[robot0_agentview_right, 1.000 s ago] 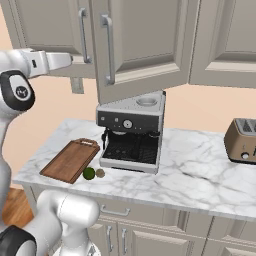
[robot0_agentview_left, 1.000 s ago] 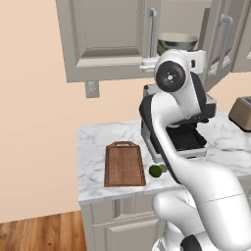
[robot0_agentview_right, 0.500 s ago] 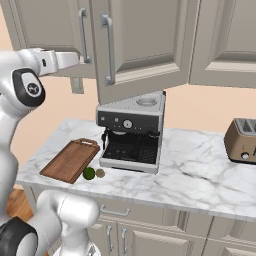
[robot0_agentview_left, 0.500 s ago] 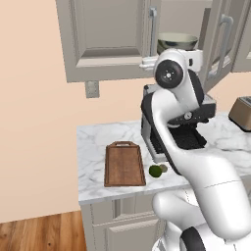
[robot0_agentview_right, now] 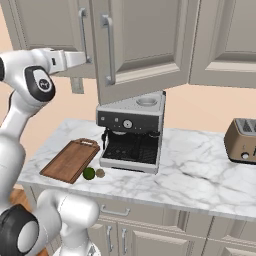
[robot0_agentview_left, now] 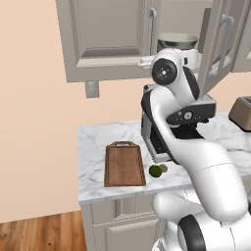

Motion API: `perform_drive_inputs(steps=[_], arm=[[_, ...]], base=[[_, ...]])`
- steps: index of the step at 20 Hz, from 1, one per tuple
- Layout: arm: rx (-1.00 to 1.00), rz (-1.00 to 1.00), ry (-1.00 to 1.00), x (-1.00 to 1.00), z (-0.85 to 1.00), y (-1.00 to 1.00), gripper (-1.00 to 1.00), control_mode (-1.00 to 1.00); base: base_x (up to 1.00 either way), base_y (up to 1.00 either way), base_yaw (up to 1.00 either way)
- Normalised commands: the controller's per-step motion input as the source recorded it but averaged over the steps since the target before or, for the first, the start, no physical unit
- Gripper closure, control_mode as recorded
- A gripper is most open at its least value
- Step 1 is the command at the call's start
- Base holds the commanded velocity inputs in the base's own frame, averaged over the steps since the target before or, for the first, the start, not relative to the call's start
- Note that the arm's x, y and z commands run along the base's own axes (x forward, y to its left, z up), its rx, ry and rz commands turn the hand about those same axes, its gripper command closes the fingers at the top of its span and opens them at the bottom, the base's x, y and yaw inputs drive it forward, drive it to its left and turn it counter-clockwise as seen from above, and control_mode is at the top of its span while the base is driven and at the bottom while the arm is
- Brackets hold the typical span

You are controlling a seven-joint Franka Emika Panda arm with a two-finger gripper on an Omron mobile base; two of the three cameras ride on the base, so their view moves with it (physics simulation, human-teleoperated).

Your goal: Open the cabinet. Place the bowl and condiment on the counter. Then place the lime and garlic on the cutting board.

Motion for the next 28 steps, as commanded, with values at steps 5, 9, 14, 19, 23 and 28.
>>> perform_drive_inputs(steps=[5, 9, 14, 19, 23, 28], arm=[[0.0, -0.01, 0.0, 0.33, -0.04, -0.1, -1.0, -1.0], [0.0, 0.0, 0.0, 0.34, -0.06, -0.1, -1.0, -1.0], [0.0, -0.02, 0.0, 0.23, -0.03, -0.17, -1.0, -1.0], [0.0, -0.04, 0.0, 0.02, 0.0, -0.32, -1.0, -1.0], [0.0, -0.05, -0.01, 0.0, 0.0, -0.36, -1.0, -1.0], [0.01, -0.06, -0.04, -0.13, 0.0, -0.45, -1.0, -1.0]], base=[[0.0, 0.0, 0.0], [0.0, 0.0, 0.0], [0.0, 0.0, 0.0], [0.0, 0.0, 0.0], [0.0, 0.0, 0.0], [0.0, 0.0, 0.0]])
